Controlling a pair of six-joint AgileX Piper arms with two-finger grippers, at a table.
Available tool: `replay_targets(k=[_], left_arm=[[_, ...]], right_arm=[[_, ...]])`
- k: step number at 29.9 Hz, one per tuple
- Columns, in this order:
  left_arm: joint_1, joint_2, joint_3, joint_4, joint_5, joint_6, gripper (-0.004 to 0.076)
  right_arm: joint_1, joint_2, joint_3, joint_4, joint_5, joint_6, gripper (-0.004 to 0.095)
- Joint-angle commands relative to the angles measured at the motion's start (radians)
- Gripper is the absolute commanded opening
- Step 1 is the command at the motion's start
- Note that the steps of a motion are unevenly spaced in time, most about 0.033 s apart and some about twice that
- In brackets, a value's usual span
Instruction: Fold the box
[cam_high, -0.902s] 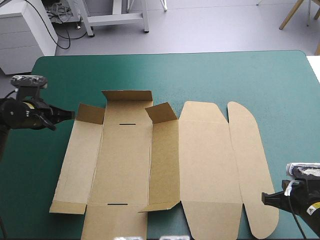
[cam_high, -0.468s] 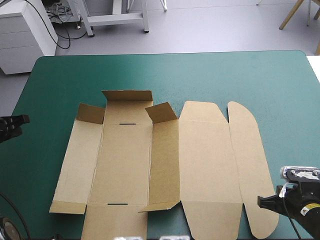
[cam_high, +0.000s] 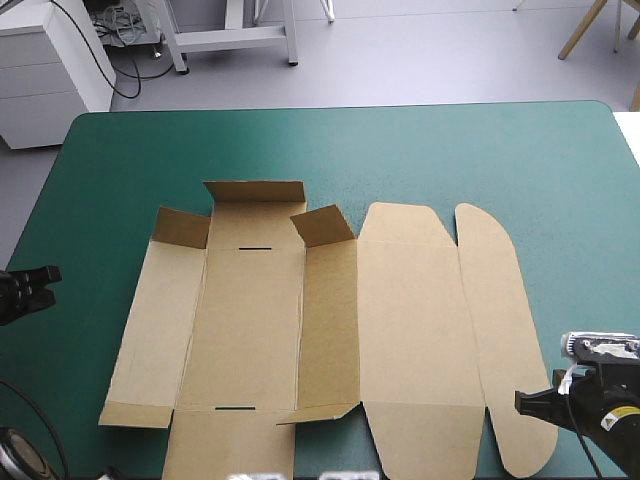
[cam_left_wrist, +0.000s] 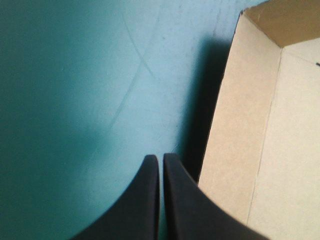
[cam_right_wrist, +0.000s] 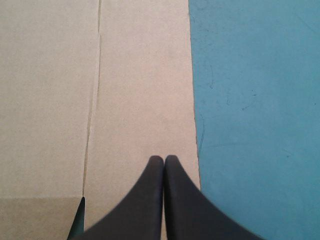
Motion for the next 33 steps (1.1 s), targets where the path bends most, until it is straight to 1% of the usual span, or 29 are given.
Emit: replay_targets(k=[1, 5, 7, 9, 13, 14, 16, 18, 21, 26, 30, 33], left_arm=[[0.004, -0.024, -0.015, -0.017, 0.062, 0.038, 0.001], [0.004, -0.024, -0.015, -0.011, 0.064, 0.041, 0.0018], [-0.006, -0.024, -0.015, -0.011, 0.064, 0.035, 0.0068], [-0.03, -0.024, -0.013, -0.009, 0.064, 0.033, 0.0162], [-0.096, -0.024, 0.001, 0.012, 0.064, 0.039, 0.0437], [-0.111, -0.024, 0.006, 0.012, 0.064, 0.029, 0.0489], [-0.135, -0.024, 0.03, 0.004, 0.062, 0.011, 0.0541], [-0.154, -0.024, 0.056, 0.001, 0.062, 0.01, 0.0545], [-0.171, -0.024, 0.105, 0.001, 0.031, 0.019, 0.0542], [-0.175, -0.024, 0.213, -0.003, 0.011, 0.102, 0.0521], [-0.175, -0.024, 0.323, -0.061, -0.063, 0.129, 0.0505], [-0.184, -0.024, 0.408, -0.143, -0.107, 0.213, 0.0503]], right_arm=[[-0.007, 0.007, -0.024, 0.007, -0.057, -0.011, -0.0019], [-0.007, 0.007, -0.024, 0.007, -0.057, -0.011, -0.0019], [-0.007, 0.007, -0.024, 0.007, -0.057, -0.011, -0.0019], [-0.007, 0.007, -0.024, 0.007, -0.057, -0.011, -0.0019], [-0.007, 0.007, -0.024, 0.007, -0.057, -0.011, -0.0019], [-0.007, 0.007, -0.024, 0.007, -0.057, -0.011, -0.0019], [-0.007, 0.007, -0.024, 0.007, -0.057, -0.011, -0.0019], [-0.007, 0.007, -0.024, 0.007, -0.057, -0.011, -0.002], [-0.007, 0.007, -0.024, 0.007, -0.057, -0.011, -0.0019], [-0.007, 0.007, -0.024, 0.007, -0.057, -0.011, -0.0019], [-0.007, 0.007, -0.024, 0.007, -0.057, -0.011, -0.0019], [-0.007, 0.007, -0.024, 0.007, -0.057, -0.011, -0.0019]])
